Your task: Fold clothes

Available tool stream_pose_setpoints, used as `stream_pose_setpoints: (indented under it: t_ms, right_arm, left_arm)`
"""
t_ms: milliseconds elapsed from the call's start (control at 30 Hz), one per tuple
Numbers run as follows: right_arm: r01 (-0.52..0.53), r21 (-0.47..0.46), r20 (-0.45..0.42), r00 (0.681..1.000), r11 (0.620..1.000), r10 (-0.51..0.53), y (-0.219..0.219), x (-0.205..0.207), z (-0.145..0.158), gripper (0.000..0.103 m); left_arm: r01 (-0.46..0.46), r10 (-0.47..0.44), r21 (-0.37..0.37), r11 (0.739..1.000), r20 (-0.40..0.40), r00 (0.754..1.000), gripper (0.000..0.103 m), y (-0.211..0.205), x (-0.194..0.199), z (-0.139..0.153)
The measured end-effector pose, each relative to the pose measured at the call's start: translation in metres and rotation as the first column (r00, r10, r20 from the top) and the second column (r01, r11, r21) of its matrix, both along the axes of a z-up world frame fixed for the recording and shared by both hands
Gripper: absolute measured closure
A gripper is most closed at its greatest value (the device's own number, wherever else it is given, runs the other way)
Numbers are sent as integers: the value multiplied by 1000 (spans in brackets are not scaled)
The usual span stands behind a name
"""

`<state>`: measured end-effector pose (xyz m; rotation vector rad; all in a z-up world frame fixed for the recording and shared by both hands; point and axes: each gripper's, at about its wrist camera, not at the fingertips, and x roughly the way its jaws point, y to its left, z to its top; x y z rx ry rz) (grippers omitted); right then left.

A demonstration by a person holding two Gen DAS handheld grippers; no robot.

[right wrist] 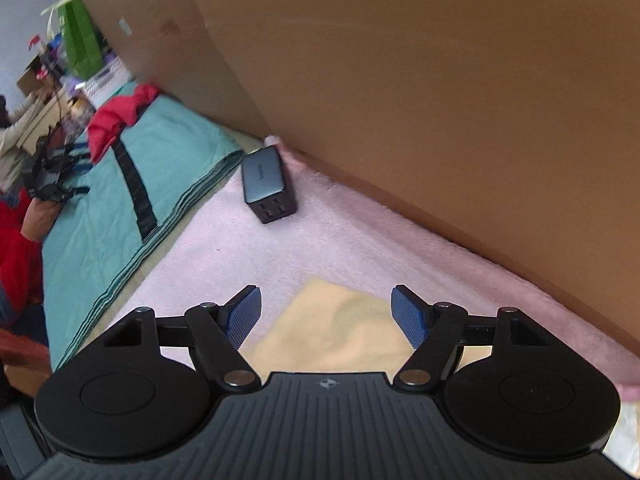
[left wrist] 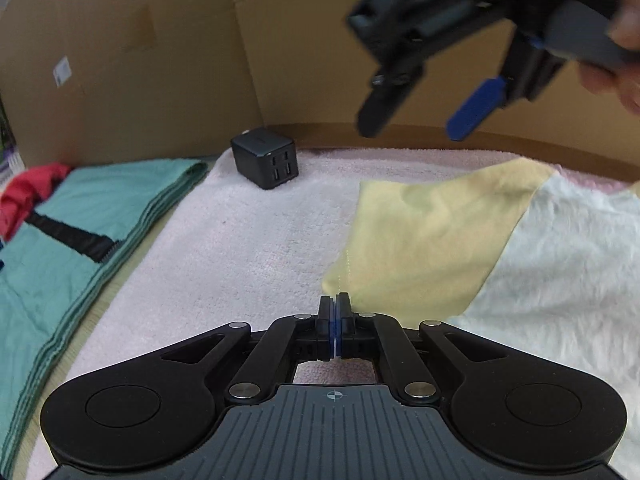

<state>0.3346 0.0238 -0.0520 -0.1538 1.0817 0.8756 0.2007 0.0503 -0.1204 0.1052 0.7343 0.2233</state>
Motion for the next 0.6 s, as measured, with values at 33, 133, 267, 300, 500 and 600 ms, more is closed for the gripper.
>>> stream_pose_setpoints:
  t_ms: [33, 133, 267, 300, 500, 600]
  right_arm:
    - [-32, -27, 1, 999, 999, 32, 11, 1, -1, 27]
    - [-94, -116, 33, 995, 989, 98, 39, -1, -9, 28]
    - [-161, -178, 23, 986, 971, 168, 67, -5, -21, 45]
    - [-162, -203, 28, 985, 966, 172, 74, -5, -24, 46]
    - [-174, -328, 51, 978, 929, 201, 94, -11, -40, 57]
    - [-168, -356, 83, 974, 919, 210, 88, -17, -35, 101]
  left_arm:
    - [4, -4, 20, 1000, 8, 1000, 101, -3, 0, -2]
    - [12, -14, 66, 998, 28, 1000, 93, -9, -1, -7]
    - [12, -16, 80, 997, 40, 999, 93, -12, -1, -9]
    - [12, -16, 83, 996, 42, 999, 93, -12, -1, -9]
    - [15, -19, 95, 995, 50, 999, 93, -15, -1, -10]
    - [14, -19, 101, 995, 50, 999, 93, -16, -1, -11]
